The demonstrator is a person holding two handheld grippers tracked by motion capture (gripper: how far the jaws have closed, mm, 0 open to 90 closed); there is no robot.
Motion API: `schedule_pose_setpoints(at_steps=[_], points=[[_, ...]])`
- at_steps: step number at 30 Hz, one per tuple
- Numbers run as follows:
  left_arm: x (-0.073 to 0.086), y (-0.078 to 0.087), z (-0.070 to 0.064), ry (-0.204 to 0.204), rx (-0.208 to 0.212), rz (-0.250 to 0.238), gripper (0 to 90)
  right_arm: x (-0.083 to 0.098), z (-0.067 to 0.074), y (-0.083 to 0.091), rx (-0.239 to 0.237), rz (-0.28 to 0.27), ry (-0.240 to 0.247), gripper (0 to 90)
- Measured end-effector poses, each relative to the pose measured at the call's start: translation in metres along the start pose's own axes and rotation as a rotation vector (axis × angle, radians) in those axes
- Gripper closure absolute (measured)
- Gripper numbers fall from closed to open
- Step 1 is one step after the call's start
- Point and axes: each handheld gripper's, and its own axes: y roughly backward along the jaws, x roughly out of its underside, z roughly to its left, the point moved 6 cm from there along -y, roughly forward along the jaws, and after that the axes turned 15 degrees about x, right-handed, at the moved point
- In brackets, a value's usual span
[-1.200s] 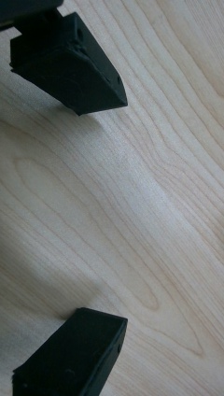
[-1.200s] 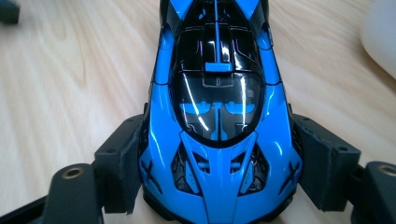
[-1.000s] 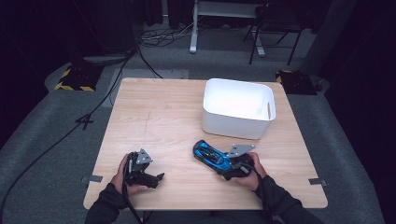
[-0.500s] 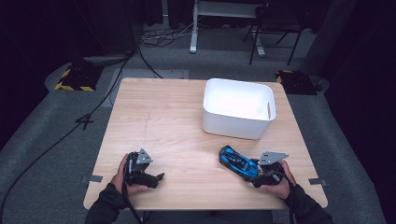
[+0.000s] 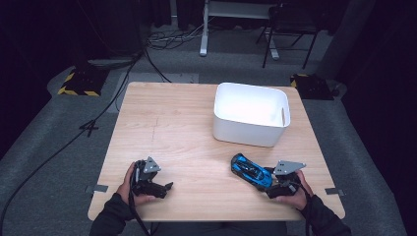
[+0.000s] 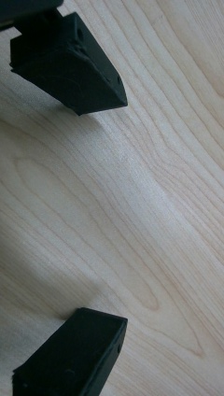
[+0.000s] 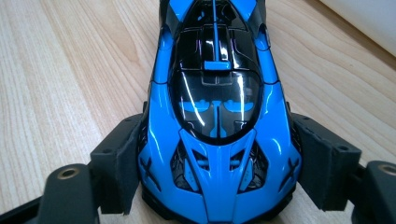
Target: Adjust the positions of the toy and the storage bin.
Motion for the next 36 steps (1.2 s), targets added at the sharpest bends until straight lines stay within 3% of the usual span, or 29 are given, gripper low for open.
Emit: schedule_pose_setpoints(at_steps=[7, 23, 29, 36], points=[[0.000, 0.000, 0.000, 0.001, -0.001, -0.001, 0.6, -0.001, 0.001, 0.000, 0.006, 0.007, -0.016, 26.1], [0.000, 0.000, 0.000, 0.000, -0.001, 0.000, 0.5, 0.001, -0.001, 0.002, -0.002, -0.003, -0.002, 26.7], [0.000, 0.000, 0.000, 0.003, 0.007, 0.005, 0.5, 0.004, -0.004, 0.009, 0.017, -0.009, 0.020, 26.7], [-0.001, -0.001, 0.001, -0.011, 0.013, 0.003, 0.4, 0.009, -0.011, 0.018, 0.052, -0.003, -0.010, 26.7]])
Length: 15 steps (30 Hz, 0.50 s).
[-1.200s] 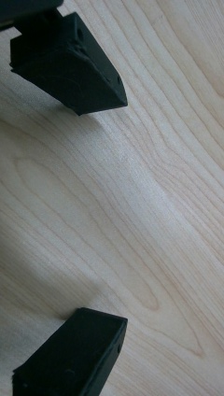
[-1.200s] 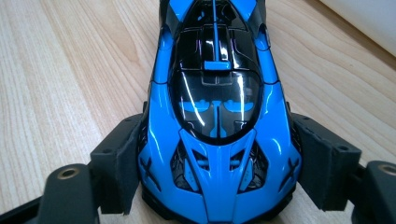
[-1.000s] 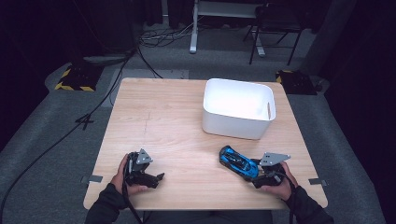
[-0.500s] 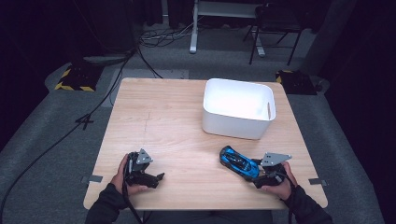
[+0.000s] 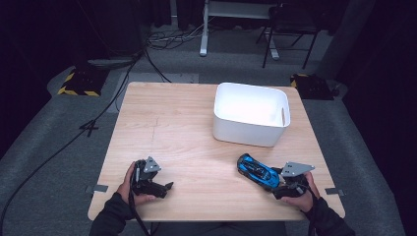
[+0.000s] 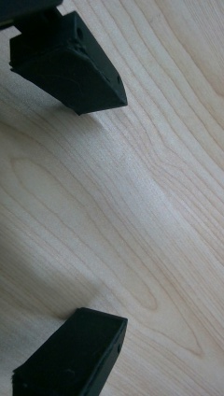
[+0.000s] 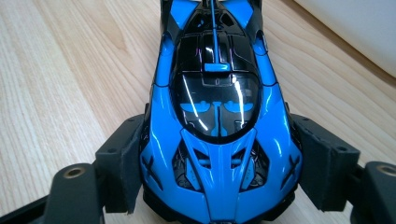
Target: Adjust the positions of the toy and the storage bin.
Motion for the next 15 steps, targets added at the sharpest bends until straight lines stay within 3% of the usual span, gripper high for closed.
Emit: schedule_pose_setpoints(at_steps=[6, 15], points=[[0.000, -0.001, -0.001, 0.013, 0.013, 0.001, 0.4, 0.011, -0.018, 0.010, 0.064, 0.006, -0.035, 26.7], [0.000, 0.000, -0.001, 0.014, 0.012, 0.003, 0.5, 0.020, -0.030, 0.017, 0.101, 0.007, -0.062, 26.7]])
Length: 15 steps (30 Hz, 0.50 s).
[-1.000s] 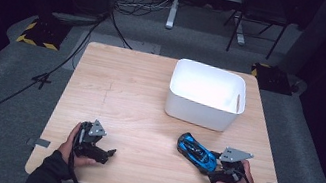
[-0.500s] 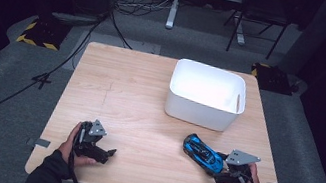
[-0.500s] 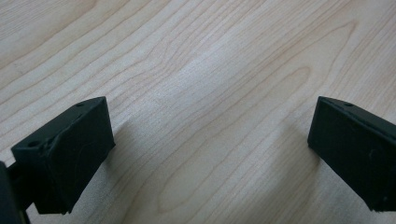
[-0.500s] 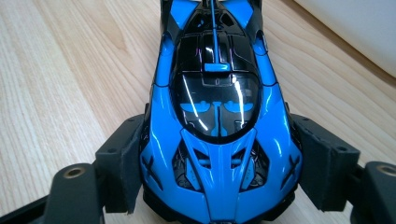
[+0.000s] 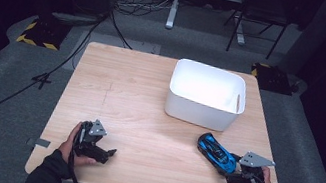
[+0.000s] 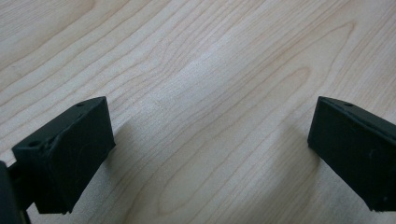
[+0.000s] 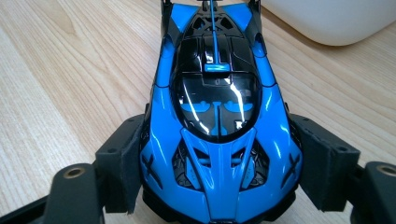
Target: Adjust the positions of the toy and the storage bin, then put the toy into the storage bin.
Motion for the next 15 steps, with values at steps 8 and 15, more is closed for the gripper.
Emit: schedule_pose_setpoints(at_steps=[8, 15], points=[[0.000, 0.000, 0.000, -0.001, 0.001, 0.000, 0.5, -0.001, -0.006, 0.005, 0.020, -0.016, -0.012, 26.7], [-0.001, 0.000, 0.001, -0.013, -0.007, -0.001, 0.4, -0.005, -0.004, 0.011, 0.036, -0.039, 0.014, 26.7]])
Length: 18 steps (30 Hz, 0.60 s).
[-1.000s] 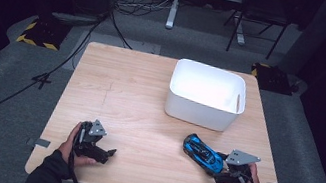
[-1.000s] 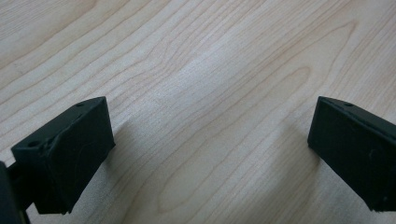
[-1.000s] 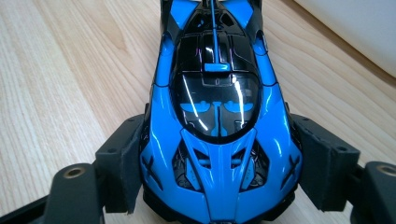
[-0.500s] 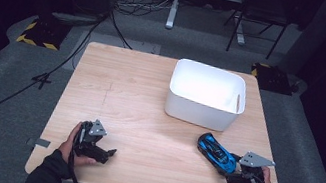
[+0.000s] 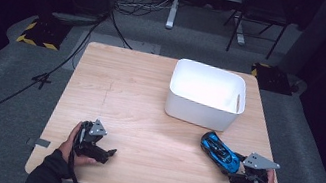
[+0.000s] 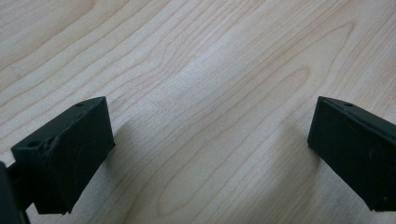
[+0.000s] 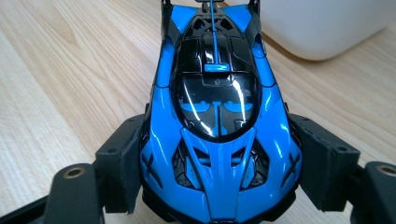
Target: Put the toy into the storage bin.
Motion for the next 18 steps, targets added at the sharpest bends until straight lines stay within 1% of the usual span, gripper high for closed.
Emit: schedule_pose_setpoints(at_steps=[2, 6, 7, 9, 14, 15, 16, 18], points=[[0.000, 0.000, 0.000, 0.000, 0.000, 0.000, 0.4, -0.002, 0.001, 0.002, -0.006, -0.015, 0.006, 26.7], [0.000, 0.000, 0.000, 0.001, -0.001, 0.000, 0.5, -0.006, 0.003, 0.006, -0.009, -0.030, 0.001, 26.7], [0.000, 0.000, 0.000, 0.000, -0.002, -0.001, 0.5, -0.007, 0.002, 0.007, -0.008, -0.042, 0.005, 26.7], [0.000, 0.000, 0.000, -0.001, -0.005, 0.000, 0.5, -0.010, 0.002, 0.011, -0.012, -0.052, -0.005, 26.7], [0.000, 0.000, 0.000, 0.000, -0.001, 0.001, 0.4, -0.018, -0.002, 0.018, 0.003, -0.089, -0.014, 26.7], [0.000, 0.000, 0.000, 0.000, -0.001, 0.001, 0.5, -0.018, -0.002, 0.018, 0.003, -0.089, -0.014, 26.7], [0.000, 0.000, 0.000, 0.000, -0.002, -0.001, 0.5, -0.021, -0.004, 0.021, 0.009, -0.105, -0.015, 26.7], [0.000, 0.000, 0.000, 0.000, -0.001, 0.001, 0.5, -0.024, -0.004, 0.024, 0.005, -0.117, -0.017, 26.7]])
